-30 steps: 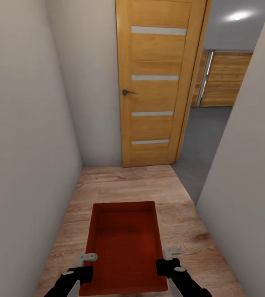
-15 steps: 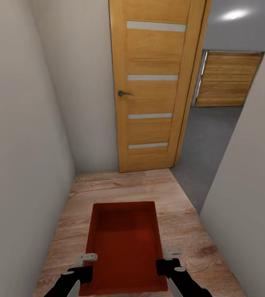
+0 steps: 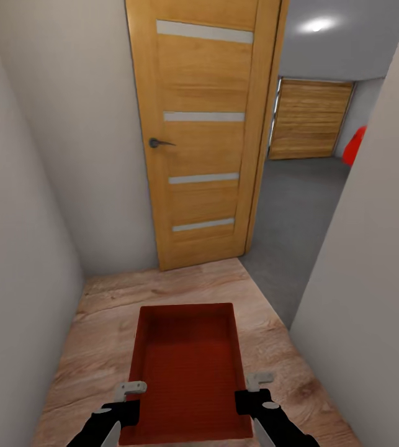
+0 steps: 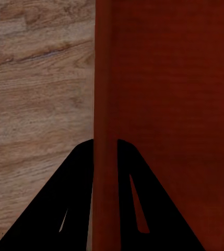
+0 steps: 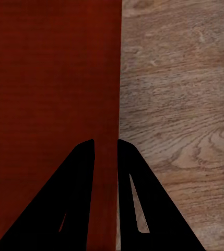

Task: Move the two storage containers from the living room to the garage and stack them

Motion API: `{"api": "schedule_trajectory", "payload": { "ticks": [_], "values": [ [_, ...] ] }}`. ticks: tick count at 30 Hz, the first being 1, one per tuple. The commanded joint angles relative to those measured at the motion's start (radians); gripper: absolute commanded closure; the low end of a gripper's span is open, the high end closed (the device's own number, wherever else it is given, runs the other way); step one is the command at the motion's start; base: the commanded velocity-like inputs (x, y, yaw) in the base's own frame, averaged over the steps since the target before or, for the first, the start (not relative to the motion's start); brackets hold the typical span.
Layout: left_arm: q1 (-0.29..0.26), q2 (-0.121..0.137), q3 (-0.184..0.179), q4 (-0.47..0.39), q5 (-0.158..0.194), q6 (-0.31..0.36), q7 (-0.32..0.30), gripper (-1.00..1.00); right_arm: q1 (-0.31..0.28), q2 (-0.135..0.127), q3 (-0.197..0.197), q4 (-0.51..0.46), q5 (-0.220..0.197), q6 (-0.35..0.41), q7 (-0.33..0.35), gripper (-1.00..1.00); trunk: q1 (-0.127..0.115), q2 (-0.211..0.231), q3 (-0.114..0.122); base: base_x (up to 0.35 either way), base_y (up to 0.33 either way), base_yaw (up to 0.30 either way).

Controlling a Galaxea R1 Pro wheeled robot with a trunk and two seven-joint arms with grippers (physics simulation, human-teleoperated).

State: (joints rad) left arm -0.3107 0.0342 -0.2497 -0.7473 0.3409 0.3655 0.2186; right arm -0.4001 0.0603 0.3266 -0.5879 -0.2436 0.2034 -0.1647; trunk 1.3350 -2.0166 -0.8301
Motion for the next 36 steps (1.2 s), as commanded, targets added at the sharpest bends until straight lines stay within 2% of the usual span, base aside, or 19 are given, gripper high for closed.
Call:
{"api": "schedule_trajectory", "payload": {
  "ticks": [1, 8, 26, 36],
  "values": [
    [-0.001, 0.001, -0.01, -0.036, 0.025, 0.0, 0.009, 1.0, 0.0, 0.0, 0.009, 0.0, -0.02, 0.004, -0.005, 1.0, 0.0, 0.0, -0.001, 0.343, 0.084, -0.247],
    [-0.001, 0.001, -0.01, -0.037, 0.025, 0.0, 0.01, 1.0, 0.0, 0.0, 0.009, 0.0, -0.02, 0.004, -0.005, 1.0, 0.0, 0.0, -0.001, 0.343, 0.09, -0.19],
    [-0.001, 0.001, -0.01, -0.037, 0.025, 0.0, 0.009, 1.0, 0.0, 0.0, 0.009, 0.0, -0.02, 0.004, -0.005, 1.0, 0.0, 0.0, -0.001, 0.343, 0.106, -0.017],
    [-0.001, 0.001, -0.01, -0.036, 0.025, 0.0, 0.009, 1.0, 0.0, 0.0, 0.009, 0.0, -0.021, 0.004, -0.005, 1.0, 0.0, 0.0, -0.001, 0.343, 0.113, -0.19]
  ]
}}
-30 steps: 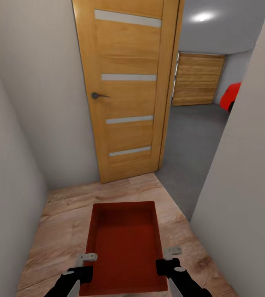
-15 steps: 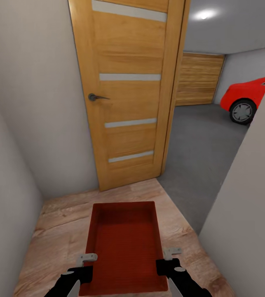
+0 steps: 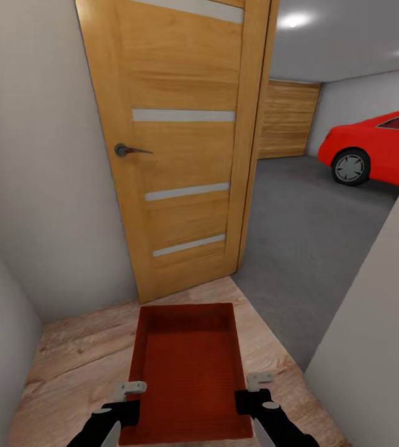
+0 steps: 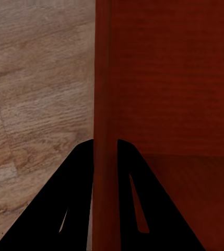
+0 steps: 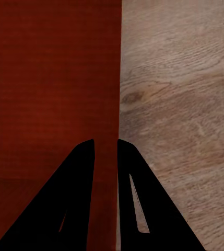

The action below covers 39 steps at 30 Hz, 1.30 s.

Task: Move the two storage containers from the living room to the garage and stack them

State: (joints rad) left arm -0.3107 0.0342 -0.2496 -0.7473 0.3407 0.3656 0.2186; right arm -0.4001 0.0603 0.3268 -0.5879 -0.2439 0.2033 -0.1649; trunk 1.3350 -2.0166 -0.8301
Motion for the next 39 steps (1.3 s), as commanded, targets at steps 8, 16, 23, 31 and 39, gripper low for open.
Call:
{"api": "schedule_trajectory", "payload": {
  "ticks": [8, 16, 23, 31, 39],
  "values": [
    [-0.001, 0.001, -0.01, -0.036, 0.025, -0.001, 0.009, 1.0, 0.0, 0.0, 0.009, 0.0, -0.02, 0.004, -0.004, 1.0, 0.0, 0.0, -0.001, 0.343, 0.136, -0.244],
    [-0.001, 0.001, -0.01, -0.036, 0.025, -0.001, 0.01, 1.0, 0.0, 0.0, 0.009, 0.0, -0.02, 0.004, -0.005, 1.0, 0.0, 0.0, -0.001, 0.343, 0.166, -0.246],
    [-0.001, 0.001, -0.01, -0.036, 0.025, -0.001, 0.009, 1.0, 0.0, 0.0, 0.009, 0.0, -0.02, 0.004, -0.005, 1.0, 0.0, 0.0, -0.001, 0.343, 0.17, -0.247],
    [-0.001, 0.001, -0.01, -0.036, 0.025, -0.001, 0.009, 1.0, 0.0, 0.0, 0.009, 0.0, -0.02, 0.004, -0.005, 1.0, 0.0, 0.0, -0.001, 0.342, 0.171, -0.247],
    [-0.001, 0.001, -0.009, -0.035, 0.025, -0.001, 0.01, 1.0, 0.0, 0.0, 0.009, 0.0, -0.02, 0.004, -0.005, 1.0, 0.0, 0.0, -0.001, 0.306, 0.168, -0.247]
  ]
}}
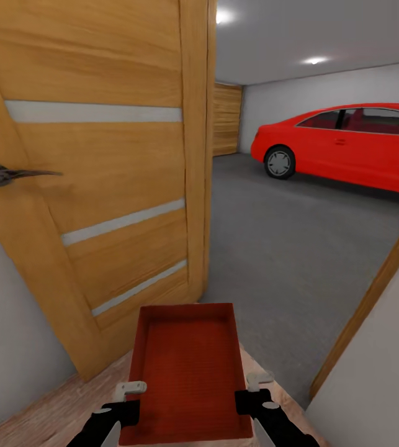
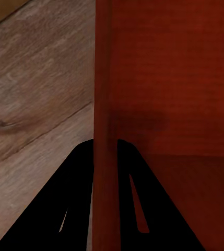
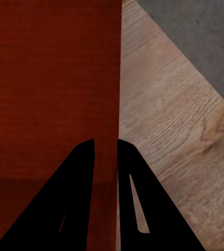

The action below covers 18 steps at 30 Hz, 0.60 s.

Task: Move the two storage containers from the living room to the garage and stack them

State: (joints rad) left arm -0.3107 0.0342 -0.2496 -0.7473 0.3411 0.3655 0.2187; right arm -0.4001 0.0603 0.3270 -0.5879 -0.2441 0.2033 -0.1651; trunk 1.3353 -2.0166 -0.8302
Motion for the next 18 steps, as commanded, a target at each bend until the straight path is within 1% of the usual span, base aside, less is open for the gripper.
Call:
{"api": "schedule_trajectory", "payload": {
  "ticks": [1, 6, 18],
  "values": [
    [-0.001, 0.001, -0.009, -0.036, 0.024, 0.0, 0.01, 1.0, 0.0, 0.0, 0.009, 0.0, -0.02, 0.004, -0.005, 1.0, 0.0, 0.0, -0.001, 0.138, 0.084, -0.247],
    [-0.001, 0.001, -0.01, -0.036, 0.024, 0.0, 0.01, 1.0, 0.0, 0.0, 0.009, 0.0, -0.02, 0.004, -0.005, 1.0, 0.0, 0.0, -0.001, 0.067, 0.041, -0.247],
    [-0.001, 0.001, -0.009, -0.036, 0.024, 0.0, 0.01, 1.0, 0.0, 0.0, 0.009, 0.0, -0.02, 0.004, -0.005, 1.0, 0.0, 0.0, -0.001, 0.007, 0.004, -0.248]
  ]
}}
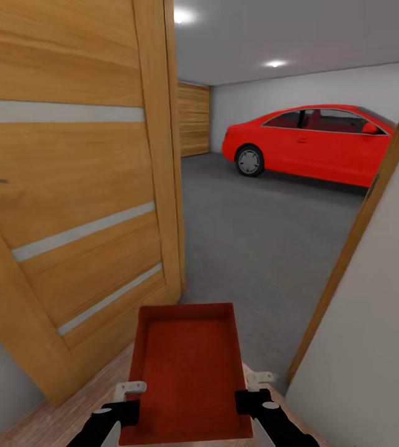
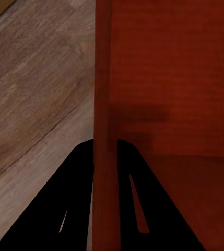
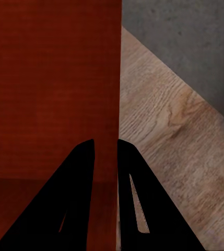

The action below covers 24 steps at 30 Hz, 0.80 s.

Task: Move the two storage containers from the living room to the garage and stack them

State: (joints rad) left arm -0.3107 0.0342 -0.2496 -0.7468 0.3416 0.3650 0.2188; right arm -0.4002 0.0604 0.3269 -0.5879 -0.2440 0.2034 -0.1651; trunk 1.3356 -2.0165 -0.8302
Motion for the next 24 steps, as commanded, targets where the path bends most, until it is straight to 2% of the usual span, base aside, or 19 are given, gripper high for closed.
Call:
{"api": "schedule_trajectory", "payload": {
  "ticks": [1, 7, 18, 24],
  "values": [
    [-0.001, 0.001, -0.008, -0.036, 0.024, 0.0, 0.01, 1.0, 0.0, -0.001, 0.009, 0.0, -0.02, 0.004, -0.005, 1.0, 0.0, 0.0, -0.001, 0.0, 0.0, -0.213],
    [-0.001, 0.001, -0.009, -0.036, 0.024, 0.0, 0.01, 1.0, 0.0, -0.001, 0.009, 0.0, -0.02, 0.004, -0.005, 1.0, 0.0, 0.0, -0.001, 0.0, 0.035, -0.138],
    [-0.001, 0.001, -0.009, -0.036, 0.024, 0.0, 0.009, 1.0, 0.0, -0.001, 0.009, 0.0, -0.02, 0.004, -0.005, 1.0, 0.0, 0.0, -0.001, 0.017, 0.261, -0.016],
    [-0.001, 0.001, -0.008, -0.036, 0.024, 0.0, 0.01, 1.0, 0.0, -0.001, 0.009, 0.0, -0.02, 0.004, -0.005, 1.0, 0.0, 0.0, -0.001, 0.021, 0.096, -0.104]
  ]
}}
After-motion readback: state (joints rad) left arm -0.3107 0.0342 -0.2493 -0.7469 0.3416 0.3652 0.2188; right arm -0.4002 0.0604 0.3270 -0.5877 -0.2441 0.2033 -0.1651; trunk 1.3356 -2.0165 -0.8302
